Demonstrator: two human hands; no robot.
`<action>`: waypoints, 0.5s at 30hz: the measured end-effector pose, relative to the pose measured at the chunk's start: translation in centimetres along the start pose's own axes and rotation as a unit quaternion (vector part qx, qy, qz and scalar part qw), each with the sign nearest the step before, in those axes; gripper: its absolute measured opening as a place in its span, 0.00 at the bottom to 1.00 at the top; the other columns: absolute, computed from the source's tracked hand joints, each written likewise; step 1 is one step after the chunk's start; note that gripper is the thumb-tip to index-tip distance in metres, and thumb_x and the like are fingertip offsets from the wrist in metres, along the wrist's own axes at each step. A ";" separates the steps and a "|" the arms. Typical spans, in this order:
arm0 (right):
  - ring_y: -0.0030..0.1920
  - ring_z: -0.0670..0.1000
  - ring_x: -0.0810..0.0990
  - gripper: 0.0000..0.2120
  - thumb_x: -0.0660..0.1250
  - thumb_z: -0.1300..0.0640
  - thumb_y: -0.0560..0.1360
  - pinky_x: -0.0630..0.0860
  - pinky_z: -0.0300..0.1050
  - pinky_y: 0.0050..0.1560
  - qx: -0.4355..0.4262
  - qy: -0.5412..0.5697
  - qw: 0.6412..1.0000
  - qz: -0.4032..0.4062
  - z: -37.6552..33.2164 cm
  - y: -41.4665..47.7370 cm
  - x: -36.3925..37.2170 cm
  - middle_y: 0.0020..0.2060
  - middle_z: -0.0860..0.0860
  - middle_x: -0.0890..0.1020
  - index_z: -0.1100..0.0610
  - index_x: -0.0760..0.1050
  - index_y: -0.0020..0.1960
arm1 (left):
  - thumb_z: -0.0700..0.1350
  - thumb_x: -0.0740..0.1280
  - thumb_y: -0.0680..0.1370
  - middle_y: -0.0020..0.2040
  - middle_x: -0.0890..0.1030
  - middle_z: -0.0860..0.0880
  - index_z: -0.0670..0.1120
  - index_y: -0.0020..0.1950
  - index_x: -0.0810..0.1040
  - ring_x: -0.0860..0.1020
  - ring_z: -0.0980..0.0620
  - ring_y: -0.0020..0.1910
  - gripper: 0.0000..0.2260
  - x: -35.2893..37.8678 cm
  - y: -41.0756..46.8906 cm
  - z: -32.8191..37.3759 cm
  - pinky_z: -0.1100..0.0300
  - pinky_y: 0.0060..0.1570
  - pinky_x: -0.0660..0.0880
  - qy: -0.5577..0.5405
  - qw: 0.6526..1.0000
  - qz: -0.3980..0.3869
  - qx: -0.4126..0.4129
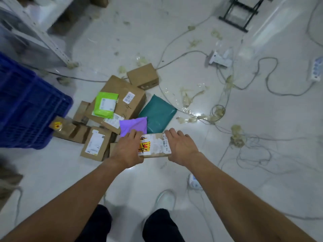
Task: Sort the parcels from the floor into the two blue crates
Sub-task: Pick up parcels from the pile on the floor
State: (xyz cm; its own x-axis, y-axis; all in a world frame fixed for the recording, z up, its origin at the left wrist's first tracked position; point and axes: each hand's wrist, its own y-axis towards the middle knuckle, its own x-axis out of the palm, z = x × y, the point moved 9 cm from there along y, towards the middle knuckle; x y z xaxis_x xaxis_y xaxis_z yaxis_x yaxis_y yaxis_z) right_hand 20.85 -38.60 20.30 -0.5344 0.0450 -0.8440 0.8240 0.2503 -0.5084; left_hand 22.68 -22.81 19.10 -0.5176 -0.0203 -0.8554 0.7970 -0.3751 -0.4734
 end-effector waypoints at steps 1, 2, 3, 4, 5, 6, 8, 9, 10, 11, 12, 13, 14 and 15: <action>0.59 0.55 0.71 0.42 0.75 0.50 0.67 0.71 0.50 0.55 -0.011 -0.005 1.000 0.001 -1.6 -1.5 -2.7 0.64 0.52 0.67 0.56 0.58 0.74 | 0.56 0.76 0.64 0.62 0.71 0.48 0.48 0.70 0.67 0.75 0.45 0.57 0.38 -2.6 -2.3 -0.2 0.52 0.52 0.74 -0.012 1.000 0.000 -0.015; 0.59 0.55 0.71 0.42 0.75 0.50 0.67 0.70 0.50 0.55 -0.020 -0.008 1.000 0.004 -3.2 -2.9 -5.3 0.65 0.52 0.67 0.56 0.58 0.73 | 0.55 0.76 0.64 0.61 0.71 0.48 0.48 0.70 0.66 0.75 0.45 0.57 0.38 -5.2 -4.6 -0.5 0.52 0.51 0.74 -0.025 0.999 0.001 -0.029; 0.59 0.55 0.71 0.41 0.75 0.51 0.67 0.70 0.50 0.54 -0.028 -0.008 1.000 0.007 -4.8 -4.2 -7.8 0.65 0.52 0.67 0.56 0.58 0.73 | 0.55 0.76 0.63 0.61 0.71 0.48 0.48 0.70 0.66 0.75 0.45 0.57 0.38 -7.7 -6.8 -0.8 0.52 0.51 0.74 -0.035 0.999 0.004 -0.040; 0.59 0.55 0.71 0.40 0.75 0.51 0.66 0.70 0.50 0.54 -0.036 -0.006 0.999 0.009 -6.7 -5.6 -10.3 0.64 0.52 0.67 0.56 0.59 0.73 | 0.55 0.75 0.63 0.61 0.71 0.49 0.49 0.70 0.66 0.75 0.45 0.56 0.38 -10.3 -9.2 -1.4 0.52 0.50 0.74 -0.044 0.998 0.008 -0.051; 0.59 0.55 0.71 0.40 0.75 0.52 0.66 0.71 0.49 0.53 -0.046 -0.006 0.999 0.012 -8.6 -6.8 -12.7 0.64 0.52 0.68 0.55 0.60 0.72 | 0.55 0.76 0.63 0.61 0.70 0.49 0.49 0.70 0.66 0.75 0.45 0.56 0.38 -12.8 -11.7 -1.9 0.52 0.50 0.74 -0.055 0.996 0.014 -0.063; 0.58 0.55 0.72 0.39 0.75 0.52 0.66 0.71 0.49 0.52 -0.054 -0.006 0.998 0.016 -10.5 -7.9 -14.8 0.63 0.52 0.68 0.55 0.60 0.71 | 0.54 0.76 0.63 0.62 0.70 0.49 0.48 0.71 0.65 0.75 0.45 0.56 0.39 -15.1 -14.1 -2.5 0.52 0.50 0.75 -0.068 0.995 0.021 -0.074; 0.58 0.56 0.72 0.39 0.76 0.50 0.66 0.73 0.50 0.53 -0.075 -0.008 0.997 0.025 -14.8 -10.1 -18.3 0.64 0.52 0.68 0.55 0.61 0.71 | 0.53 0.77 0.64 0.64 0.68 0.48 0.47 0.71 0.65 0.76 0.45 0.55 0.39 -19.3 -19.3 -4.0 0.52 0.51 0.75 -0.085 0.991 0.041 -0.095; 0.58 0.56 0.72 0.40 0.76 0.47 0.66 0.74 0.51 0.53 -0.089 -0.014 0.995 0.030 -17.2 -11.1 -19.9 0.64 0.52 0.68 0.55 0.60 0.71 | 0.53 0.77 0.64 0.64 0.68 0.48 0.47 0.71 0.65 0.76 0.45 0.55 0.39 -21.0 -21.9 -4.9 0.53 0.51 0.75 -0.088 0.989 0.051 -0.105; 0.59 0.56 0.72 0.41 0.76 0.45 0.66 0.74 0.52 0.53 -0.103 -0.018 0.994 0.033 -19.6 -11.9 -21.1 0.64 0.52 0.68 0.55 0.60 0.71 | 0.52 0.77 0.64 0.64 0.68 0.48 0.47 0.71 0.64 0.76 0.45 0.55 0.39 -22.4 -24.3 -6.0 0.53 0.51 0.75 -0.091 0.987 0.058 -0.116; 0.59 0.56 0.72 0.41 0.75 0.43 0.66 0.74 0.52 0.53 -0.116 -0.020 0.992 0.034 -22.1 -12.5 -22.2 0.64 0.52 0.67 0.55 0.60 0.71 | 0.52 0.77 0.64 0.64 0.68 0.48 0.47 0.71 0.64 0.76 0.45 0.55 0.39 -23.6 -26.6 -7.2 0.53 0.52 0.74 -0.093 0.985 0.066 -0.128; 0.59 0.57 0.71 0.41 0.75 0.43 0.67 0.73 0.53 0.53 -0.131 -0.023 0.990 0.036 -24.7 -13.0 -23.4 0.63 0.53 0.67 0.55 0.60 0.72 | 0.52 0.78 0.64 0.63 0.68 0.48 0.48 0.71 0.64 0.75 0.46 0.55 0.39 -24.8 -28.8 -8.6 0.53 0.51 0.75 -0.094 0.982 0.077 -0.143; 0.59 0.57 0.71 0.40 0.75 0.44 0.67 0.73 0.54 0.54 -0.147 -0.030 0.988 0.042 -27.2 -13.3 -24.5 0.63 0.53 0.67 0.55 0.60 0.72 | 0.53 0.78 0.64 0.63 0.68 0.48 0.48 0.71 0.64 0.75 0.46 0.55 0.39 -26.0 -30.9 -10.2 0.53 0.51 0.75 -0.095 0.979 0.091 -0.156; 0.60 0.58 0.72 0.39 0.74 0.45 0.68 0.72 0.54 0.55 -0.163 -0.039 0.984 0.054 -29.8 -13.7 -25.8 0.63 0.53 0.67 0.56 0.60 0.71 | 0.53 0.78 0.64 0.64 0.68 0.48 0.48 0.71 0.64 0.75 0.46 0.56 0.40 -27.0 -32.9 -11.7 0.53 0.51 0.76 -0.099 0.975 0.103 -0.170; 0.60 0.58 0.72 0.37 0.74 0.45 0.69 0.72 0.54 0.55 -0.180 -0.050 0.980 0.066 -32.4 -14.1 -26.9 0.63 0.54 0.67 0.56 0.60 0.70 | 0.53 0.79 0.64 0.63 0.68 0.49 0.48 0.72 0.64 0.75 0.46 0.56 0.41 -27.8 -34.8 -13.3 0.52 0.51 0.76 -0.103 0.971 0.115 -0.182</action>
State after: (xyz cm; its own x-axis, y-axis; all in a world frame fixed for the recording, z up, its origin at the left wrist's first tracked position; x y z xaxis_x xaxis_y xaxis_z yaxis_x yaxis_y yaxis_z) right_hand 17.51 -12.04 55.69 -0.3926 0.0100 -0.9197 0.7548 0.5749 -0.3160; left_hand 13.46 3.20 56.58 -0.3346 -0.2637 -0.9047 0.9367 0.0124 -0.3500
